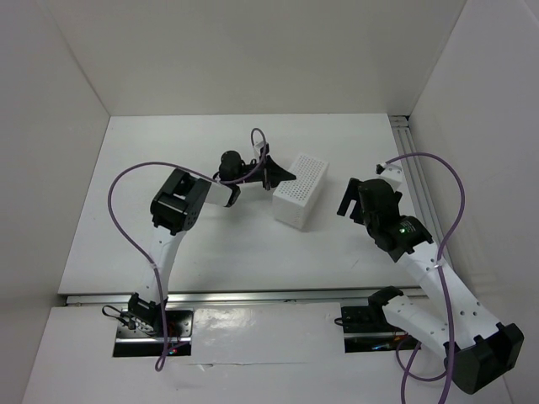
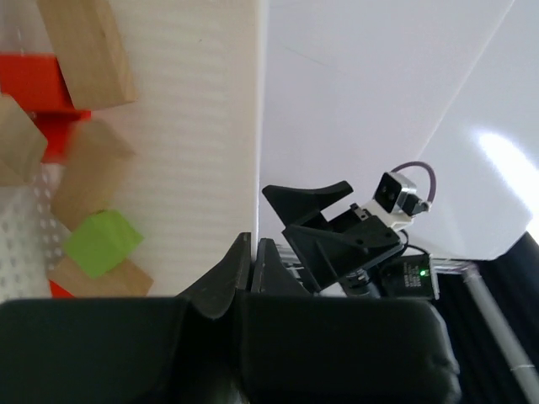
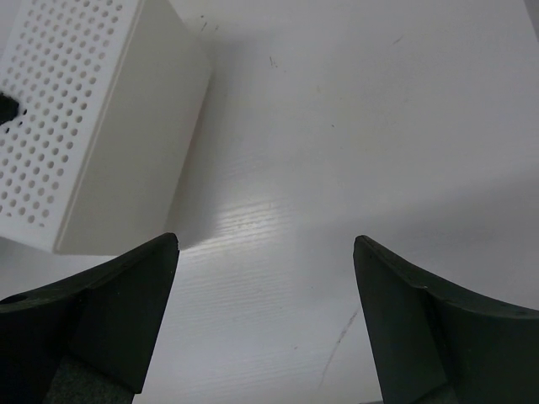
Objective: Build the wood block tower
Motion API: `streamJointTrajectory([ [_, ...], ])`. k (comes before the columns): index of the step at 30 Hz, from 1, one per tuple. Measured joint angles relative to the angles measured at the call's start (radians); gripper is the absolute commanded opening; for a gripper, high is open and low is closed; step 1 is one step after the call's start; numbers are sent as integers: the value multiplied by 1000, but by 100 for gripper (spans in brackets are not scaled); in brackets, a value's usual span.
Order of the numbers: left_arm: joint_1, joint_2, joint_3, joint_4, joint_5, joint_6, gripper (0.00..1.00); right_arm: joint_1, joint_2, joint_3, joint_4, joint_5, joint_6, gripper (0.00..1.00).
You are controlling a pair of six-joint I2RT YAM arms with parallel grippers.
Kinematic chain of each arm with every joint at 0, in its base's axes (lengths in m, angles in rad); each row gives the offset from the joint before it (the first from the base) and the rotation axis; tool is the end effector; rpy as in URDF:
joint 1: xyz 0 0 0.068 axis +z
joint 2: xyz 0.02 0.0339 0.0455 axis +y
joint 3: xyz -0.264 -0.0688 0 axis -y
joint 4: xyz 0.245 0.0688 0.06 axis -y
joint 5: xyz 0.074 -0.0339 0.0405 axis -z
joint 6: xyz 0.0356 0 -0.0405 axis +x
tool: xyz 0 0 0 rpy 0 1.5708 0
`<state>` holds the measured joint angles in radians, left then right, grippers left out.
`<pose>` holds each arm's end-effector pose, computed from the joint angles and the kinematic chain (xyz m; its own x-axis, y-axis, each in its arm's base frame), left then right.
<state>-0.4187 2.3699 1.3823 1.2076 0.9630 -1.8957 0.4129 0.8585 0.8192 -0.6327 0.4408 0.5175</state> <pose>0.4324 -0.2244 0.1467 -0.9773 -0.1574 0.1417 -0.1188 -0.1467 -0.9820 0.1689 0.0574 0.2975 -0.5238 0.2590 -0.8115 0.2325 0.9600 0.1563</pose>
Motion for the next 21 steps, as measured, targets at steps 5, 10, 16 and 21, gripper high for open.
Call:
streamJointTrajectory([
  [5,-3,30,-3,43,-40,-44,0,0,1,0,0,0,-2,92],
  [10,-3,32,-6,60,-70,-61,0,0,8,0,0,-1,-3,92],
  [16,-5,46,9,75,-78,-74,0,0,9,0,0,-1,-3,94],
  [21,-22,101,103,68,-105,-76,0,0,9,0,0,-1,-3,95],
])
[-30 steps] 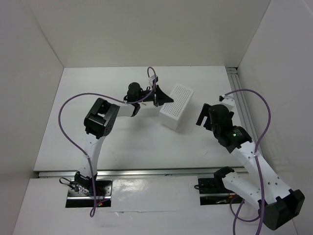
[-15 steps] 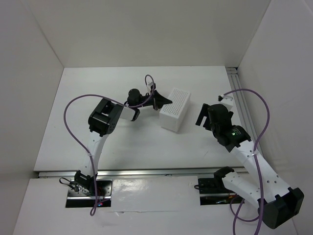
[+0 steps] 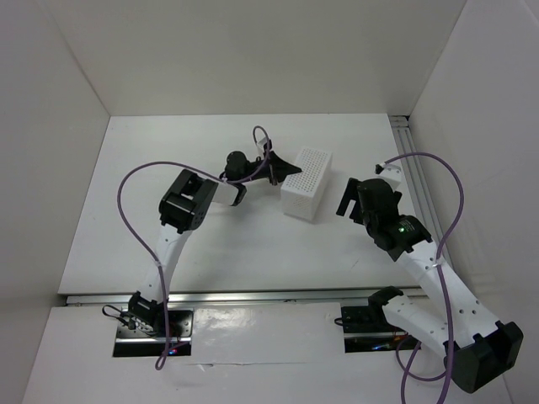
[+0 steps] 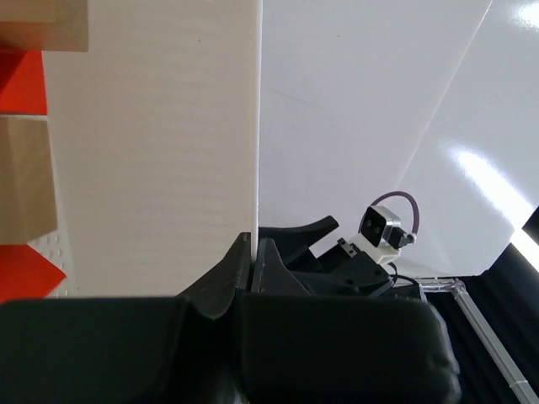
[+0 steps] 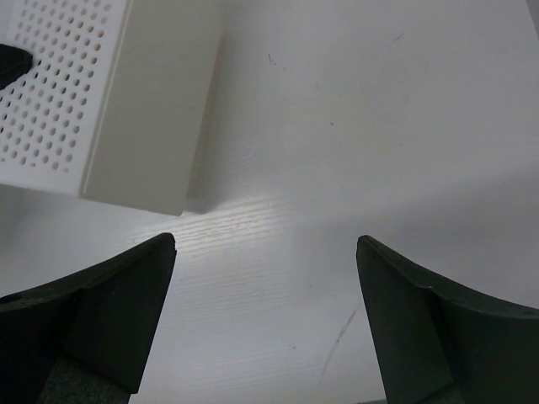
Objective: Build the wood block tower
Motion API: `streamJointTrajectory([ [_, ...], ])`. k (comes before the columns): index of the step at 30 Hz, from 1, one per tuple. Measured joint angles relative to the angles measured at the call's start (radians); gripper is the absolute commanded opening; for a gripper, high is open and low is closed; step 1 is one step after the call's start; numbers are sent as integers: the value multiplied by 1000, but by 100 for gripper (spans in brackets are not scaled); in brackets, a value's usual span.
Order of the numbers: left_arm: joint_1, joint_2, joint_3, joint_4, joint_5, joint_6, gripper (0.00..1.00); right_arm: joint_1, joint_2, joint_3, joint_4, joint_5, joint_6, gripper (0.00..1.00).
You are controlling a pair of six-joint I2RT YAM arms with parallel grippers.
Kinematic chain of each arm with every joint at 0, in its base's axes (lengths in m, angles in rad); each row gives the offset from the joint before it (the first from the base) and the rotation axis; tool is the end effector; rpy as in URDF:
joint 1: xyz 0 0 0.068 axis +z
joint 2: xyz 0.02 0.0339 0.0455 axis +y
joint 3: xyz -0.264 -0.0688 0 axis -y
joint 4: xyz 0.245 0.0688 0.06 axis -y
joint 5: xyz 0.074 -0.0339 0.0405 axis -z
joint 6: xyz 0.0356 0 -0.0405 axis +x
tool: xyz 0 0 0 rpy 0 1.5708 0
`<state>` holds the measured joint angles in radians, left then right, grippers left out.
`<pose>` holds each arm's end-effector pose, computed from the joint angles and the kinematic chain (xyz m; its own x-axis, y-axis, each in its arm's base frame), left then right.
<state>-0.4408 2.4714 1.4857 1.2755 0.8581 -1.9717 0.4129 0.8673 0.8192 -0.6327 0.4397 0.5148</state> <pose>0.4456 -0.2400 0.1342 -0.9615 -0.2121 0.1749 -0.1268 -0.2223 -0.9667 0.1704 0.0581 0.2961 -0.5314 0.2536 -0.8083 0.2315 0.9613 0.1494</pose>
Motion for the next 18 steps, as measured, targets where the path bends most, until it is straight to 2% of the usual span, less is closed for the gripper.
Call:
streamJointTrajectory([
  [13,-66,98,171,-16,-88,-1,0,0,8,19,-5,0,0,95],
  [18,-76,99,216,-19,-111,-1,0,0,11,32,-7,5,0,100],
])
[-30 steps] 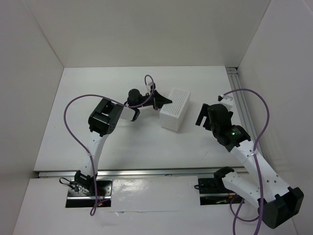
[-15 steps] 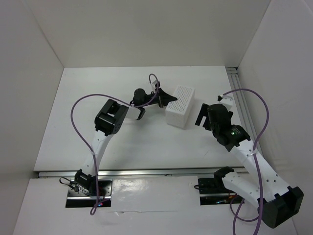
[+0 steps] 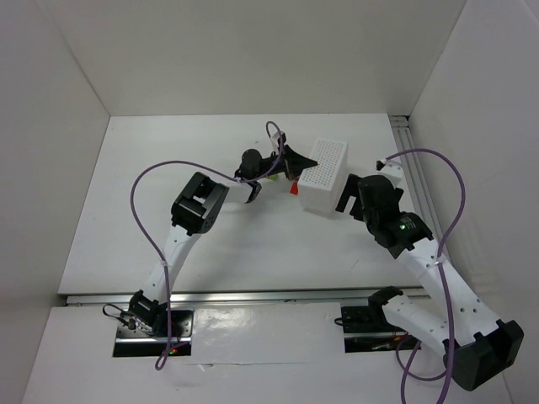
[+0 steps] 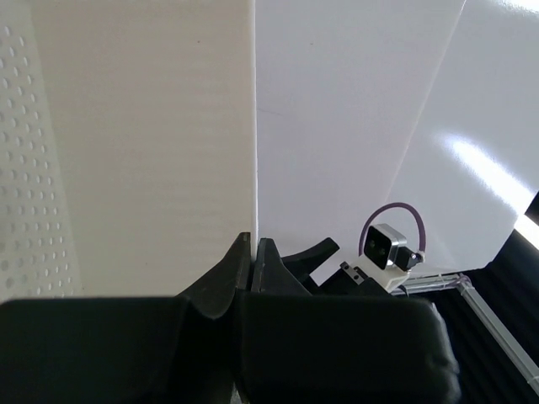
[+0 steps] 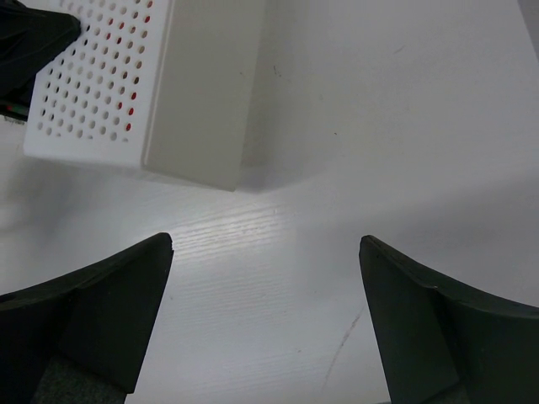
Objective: Build the wood block tower
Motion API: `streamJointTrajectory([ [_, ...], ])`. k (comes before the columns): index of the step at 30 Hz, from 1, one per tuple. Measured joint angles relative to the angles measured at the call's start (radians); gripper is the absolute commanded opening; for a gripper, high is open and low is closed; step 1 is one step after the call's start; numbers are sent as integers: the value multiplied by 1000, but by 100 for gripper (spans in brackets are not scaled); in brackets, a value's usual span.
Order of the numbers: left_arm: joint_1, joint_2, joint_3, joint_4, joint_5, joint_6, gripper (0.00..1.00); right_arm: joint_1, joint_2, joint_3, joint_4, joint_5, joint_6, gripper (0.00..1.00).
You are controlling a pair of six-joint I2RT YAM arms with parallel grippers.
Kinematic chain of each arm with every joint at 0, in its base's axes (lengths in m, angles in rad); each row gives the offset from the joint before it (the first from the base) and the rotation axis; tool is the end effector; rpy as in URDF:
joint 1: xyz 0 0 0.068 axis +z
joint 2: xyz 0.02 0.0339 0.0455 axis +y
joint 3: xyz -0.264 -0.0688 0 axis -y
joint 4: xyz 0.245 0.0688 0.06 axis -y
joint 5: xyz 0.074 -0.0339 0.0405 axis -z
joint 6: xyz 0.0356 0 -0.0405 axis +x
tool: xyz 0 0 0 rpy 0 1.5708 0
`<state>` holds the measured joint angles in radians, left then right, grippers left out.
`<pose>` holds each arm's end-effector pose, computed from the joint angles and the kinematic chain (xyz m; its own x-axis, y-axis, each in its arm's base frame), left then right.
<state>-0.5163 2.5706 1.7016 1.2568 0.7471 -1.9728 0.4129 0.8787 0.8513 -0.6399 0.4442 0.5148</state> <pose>0.4566 -0.2870 0.1457 -0.9654 -0.2283 0.1257 -0.0531 -0.2999 -0.9525 0.1723 0.0588 0.3043 -0.5196 0.2578 -0.8146 0.2328 0.9600 0.1553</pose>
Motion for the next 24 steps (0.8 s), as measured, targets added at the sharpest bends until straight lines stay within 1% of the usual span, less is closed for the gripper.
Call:
streamJointTrajectory([
  [11,-6,0,18,-11,-10,0,0,0,21,88,-5,5,0,100],
  [19,-28,0,36,-10,31,0,0,0,22,211,-21,34,-8,100],
  [24,-56,0,65,-19,53,-1,0,0,38,298,-47,92,-27,100],
])
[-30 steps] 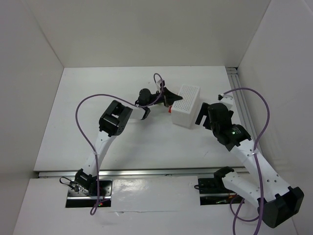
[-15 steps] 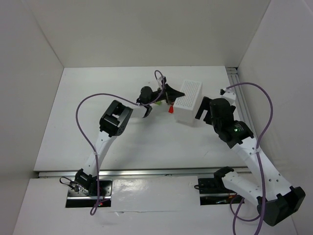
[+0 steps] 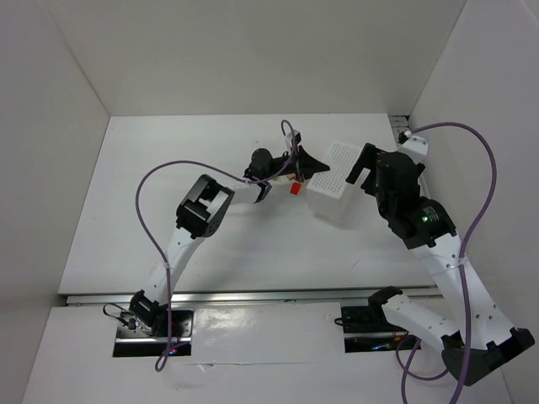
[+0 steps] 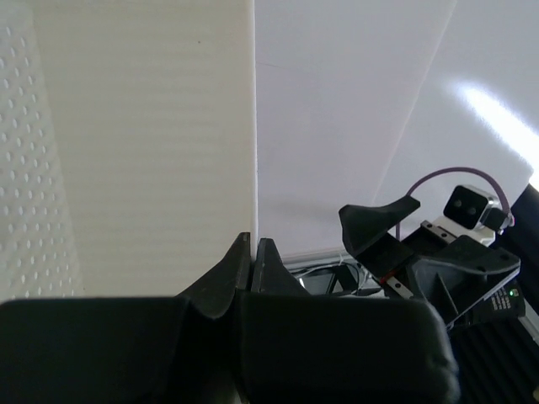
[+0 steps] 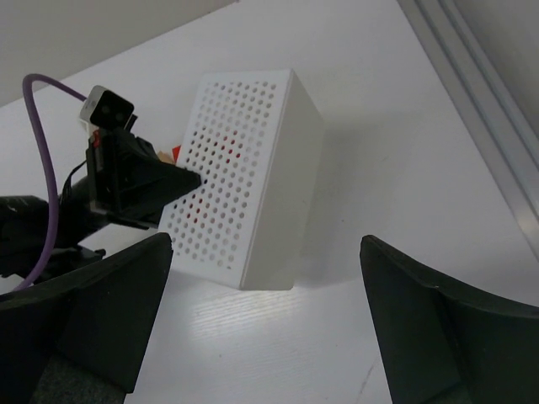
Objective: Build the wood block tower
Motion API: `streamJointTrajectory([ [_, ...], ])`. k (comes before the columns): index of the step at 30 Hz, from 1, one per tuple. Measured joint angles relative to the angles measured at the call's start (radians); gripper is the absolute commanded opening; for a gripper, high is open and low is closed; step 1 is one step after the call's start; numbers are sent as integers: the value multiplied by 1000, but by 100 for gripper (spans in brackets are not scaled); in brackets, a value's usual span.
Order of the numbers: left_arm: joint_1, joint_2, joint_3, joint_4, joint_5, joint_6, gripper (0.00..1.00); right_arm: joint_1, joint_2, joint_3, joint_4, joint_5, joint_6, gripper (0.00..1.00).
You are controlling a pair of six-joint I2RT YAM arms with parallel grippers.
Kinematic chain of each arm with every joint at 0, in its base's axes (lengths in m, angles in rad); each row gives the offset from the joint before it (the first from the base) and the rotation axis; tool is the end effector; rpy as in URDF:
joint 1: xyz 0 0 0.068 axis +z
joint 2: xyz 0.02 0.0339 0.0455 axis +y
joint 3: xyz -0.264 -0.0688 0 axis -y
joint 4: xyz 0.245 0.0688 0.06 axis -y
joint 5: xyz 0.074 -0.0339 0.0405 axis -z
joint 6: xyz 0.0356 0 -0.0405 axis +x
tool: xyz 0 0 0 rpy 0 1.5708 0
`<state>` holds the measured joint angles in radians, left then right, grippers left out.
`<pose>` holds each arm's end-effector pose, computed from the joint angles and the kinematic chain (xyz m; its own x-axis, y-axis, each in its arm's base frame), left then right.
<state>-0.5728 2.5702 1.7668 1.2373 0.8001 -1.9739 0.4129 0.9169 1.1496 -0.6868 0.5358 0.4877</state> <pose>0.4442 -0.3168 0.1631 -0.9891 -0.1246 0.0785 -0.0377 -0.3009 -0.9529 0.1703 0.0548 0.3920 -0.3197 0.2998 -0.8988 0.2547 0.9409 0.2233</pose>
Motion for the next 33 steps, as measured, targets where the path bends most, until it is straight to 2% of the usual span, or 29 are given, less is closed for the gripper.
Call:
streamJointTrajectory([
  [5,-12,0,77,6,32,-2,0,0,20,71,-28,68,-29,100],
  [7,-12,-4,98,5,90,2,0,0,26,95,-38,87,-37,100],
  [9,-10,-32,103,-70,177,80,0,0,29,115,-36,106,-43,100],
  [10,-5,-64,103,-174,213,146,0,0,30,122,-34,114,-45,100],
  [11,-1,-100,105,-346,250,266,0,0,30,128,-32,122,-50,100],
  [12,3,-141,111,-432,263,332,0,0,30,130,-29,129,-54,100],
  [13,9,-183,137,-618,275,460,0,0,30,134,-27,133,-58,100],
  [15,35,-256,208,-925,272,669,0,0,31,137,-18,137,-63,100],
  [18,110,-361,293,-1281,228,937,0,0,44,143,4,138,-66,100],
  [22,251,-480,386,-1653,69,1246,0,0,98,145,37,137,-71,100],
  [25,345,-551,396,-1845,-164,1416,0,0,165,146,58,117,-74,100],
  [29,426,-617,315,-1978,-488,1561,0,0,251,146,64,60,-73,100],
  [33,462,-591,269,-2039,-756,1644,0,0,307,145,86,-1,-66,100],
])
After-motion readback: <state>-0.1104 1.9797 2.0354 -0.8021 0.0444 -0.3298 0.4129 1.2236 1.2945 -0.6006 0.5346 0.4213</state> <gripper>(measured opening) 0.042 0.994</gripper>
